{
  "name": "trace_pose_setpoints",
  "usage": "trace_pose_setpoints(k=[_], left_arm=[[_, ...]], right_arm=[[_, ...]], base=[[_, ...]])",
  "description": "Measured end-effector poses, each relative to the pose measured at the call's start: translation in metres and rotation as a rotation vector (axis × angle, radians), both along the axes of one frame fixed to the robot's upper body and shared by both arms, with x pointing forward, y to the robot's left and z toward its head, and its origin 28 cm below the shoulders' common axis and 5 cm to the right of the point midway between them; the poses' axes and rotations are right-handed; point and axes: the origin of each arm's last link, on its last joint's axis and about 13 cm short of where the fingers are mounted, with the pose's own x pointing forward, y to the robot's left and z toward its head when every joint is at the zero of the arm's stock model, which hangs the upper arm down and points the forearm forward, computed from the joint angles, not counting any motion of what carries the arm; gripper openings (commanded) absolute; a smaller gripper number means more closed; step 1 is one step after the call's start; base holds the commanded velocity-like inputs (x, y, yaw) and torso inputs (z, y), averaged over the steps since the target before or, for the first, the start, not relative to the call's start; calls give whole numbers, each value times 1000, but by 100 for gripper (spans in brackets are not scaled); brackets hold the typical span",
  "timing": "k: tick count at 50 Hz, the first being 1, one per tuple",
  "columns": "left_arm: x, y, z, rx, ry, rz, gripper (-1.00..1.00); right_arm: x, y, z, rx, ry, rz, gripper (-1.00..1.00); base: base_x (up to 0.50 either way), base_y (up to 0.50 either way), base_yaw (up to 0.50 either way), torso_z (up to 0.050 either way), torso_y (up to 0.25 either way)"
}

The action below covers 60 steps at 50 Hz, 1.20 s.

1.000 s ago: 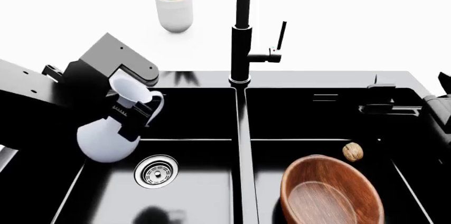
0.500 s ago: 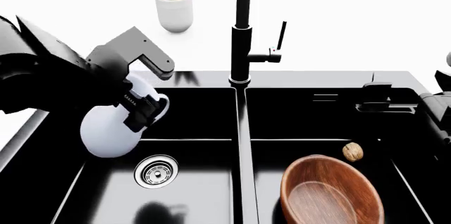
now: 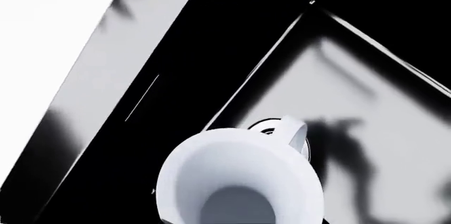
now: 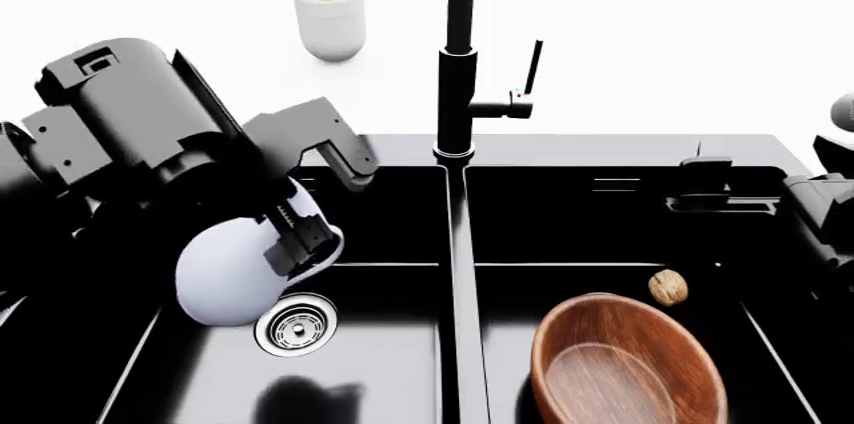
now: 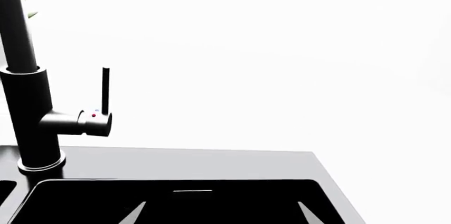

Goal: Pick the bowl and pitcher and place them in the sink. Then turn on the water.

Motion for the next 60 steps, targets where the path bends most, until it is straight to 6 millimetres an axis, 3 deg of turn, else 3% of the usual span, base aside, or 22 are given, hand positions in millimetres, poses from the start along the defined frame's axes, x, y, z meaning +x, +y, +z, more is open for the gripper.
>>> trace_pose_setpoints(k=[30,60], left_arm=[[0,-16,-20,41,138,-140,-100],[3,-27,-54,98,266,-214,-100]], right_arm=[[2,1,-3,8,13,7,100],[5,1,-6,17,22,13,100]], base=[[0,0,0,0,1],[0,0,0,0,0]])
